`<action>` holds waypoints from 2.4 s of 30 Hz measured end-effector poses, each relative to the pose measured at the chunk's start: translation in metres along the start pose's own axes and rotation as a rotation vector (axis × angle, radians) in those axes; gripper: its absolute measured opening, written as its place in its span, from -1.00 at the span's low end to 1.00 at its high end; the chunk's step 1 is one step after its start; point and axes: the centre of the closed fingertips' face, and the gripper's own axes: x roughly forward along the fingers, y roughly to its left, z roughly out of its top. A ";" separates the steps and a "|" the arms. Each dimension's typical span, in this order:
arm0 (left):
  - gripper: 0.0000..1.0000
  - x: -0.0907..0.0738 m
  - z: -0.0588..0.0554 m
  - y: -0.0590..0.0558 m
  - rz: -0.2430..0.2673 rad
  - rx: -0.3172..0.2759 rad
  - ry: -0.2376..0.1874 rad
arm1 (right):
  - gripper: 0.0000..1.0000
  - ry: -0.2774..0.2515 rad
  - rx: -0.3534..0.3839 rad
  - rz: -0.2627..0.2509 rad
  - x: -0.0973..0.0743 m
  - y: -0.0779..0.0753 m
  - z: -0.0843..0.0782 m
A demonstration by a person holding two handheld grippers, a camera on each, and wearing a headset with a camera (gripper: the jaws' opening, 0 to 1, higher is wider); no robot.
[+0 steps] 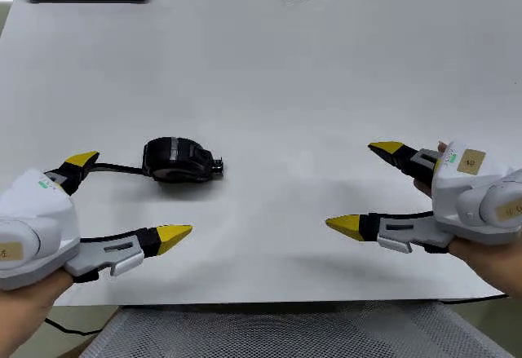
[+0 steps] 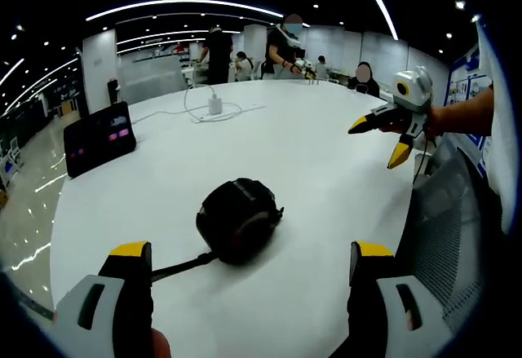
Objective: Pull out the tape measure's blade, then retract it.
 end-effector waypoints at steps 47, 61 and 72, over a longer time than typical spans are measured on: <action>0.98 -0.009 -0.010 -0.005 -0.092 0.046 0.035 | 0.90 0.038 0.027 0.039 -0.010 0.010 -0.020; 0.98 -0.008 -0.014 -0.009 -0.114 0.051 0.056 | 0.98 0.039 0.030 0.051 -0.007 0.011 -0.020; 0.98 -0.008 -0.017 -0.009 -0.120 0.051 0.060 | 0.98 0.042 0.033 0.050 -0.007 0.010 -0.022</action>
